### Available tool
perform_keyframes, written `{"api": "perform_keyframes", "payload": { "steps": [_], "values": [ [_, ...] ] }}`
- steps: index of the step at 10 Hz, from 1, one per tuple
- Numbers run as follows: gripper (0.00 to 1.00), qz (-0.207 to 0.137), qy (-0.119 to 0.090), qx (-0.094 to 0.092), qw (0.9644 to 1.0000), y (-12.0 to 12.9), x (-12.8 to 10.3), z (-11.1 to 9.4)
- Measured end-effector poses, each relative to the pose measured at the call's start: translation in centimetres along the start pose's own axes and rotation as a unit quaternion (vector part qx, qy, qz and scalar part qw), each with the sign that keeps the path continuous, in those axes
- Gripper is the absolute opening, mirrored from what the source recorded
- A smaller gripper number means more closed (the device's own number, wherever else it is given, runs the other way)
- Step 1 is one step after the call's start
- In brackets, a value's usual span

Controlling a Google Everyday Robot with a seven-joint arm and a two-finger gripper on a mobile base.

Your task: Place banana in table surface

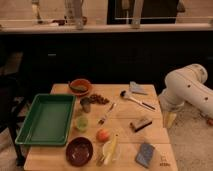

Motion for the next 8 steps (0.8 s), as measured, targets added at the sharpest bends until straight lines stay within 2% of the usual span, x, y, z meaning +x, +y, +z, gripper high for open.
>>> {"api": "perform_keyframes", "payload": {
  "steps": [2, 3, 5, 6, 7, 8],
  "values": [
    [0.8, -0.061, -0.003, -0.004, 0.9981, 1.6, -3.1, -0.2],
    [0.8, -0.106, -0.005, -0.007, 0.9943, 2.8, -5.7, -0.3],
    [0.8, -0.182, -0.006, -0.011, 0.9832, 5.1, -9.4, -0.6],
    [0.8, -0.227, -0.007, -0.014, 0.9737, 6.4, -11.1, -0.6],
    [0.8, -0.29, -0.009, -0.017, 0.957, 8.0, -12.8, -0.6],
    [0.8, -0.332, -0.008, -0.022, 0.9431, 9.2, -13.9, -0.5]
  ]
}}
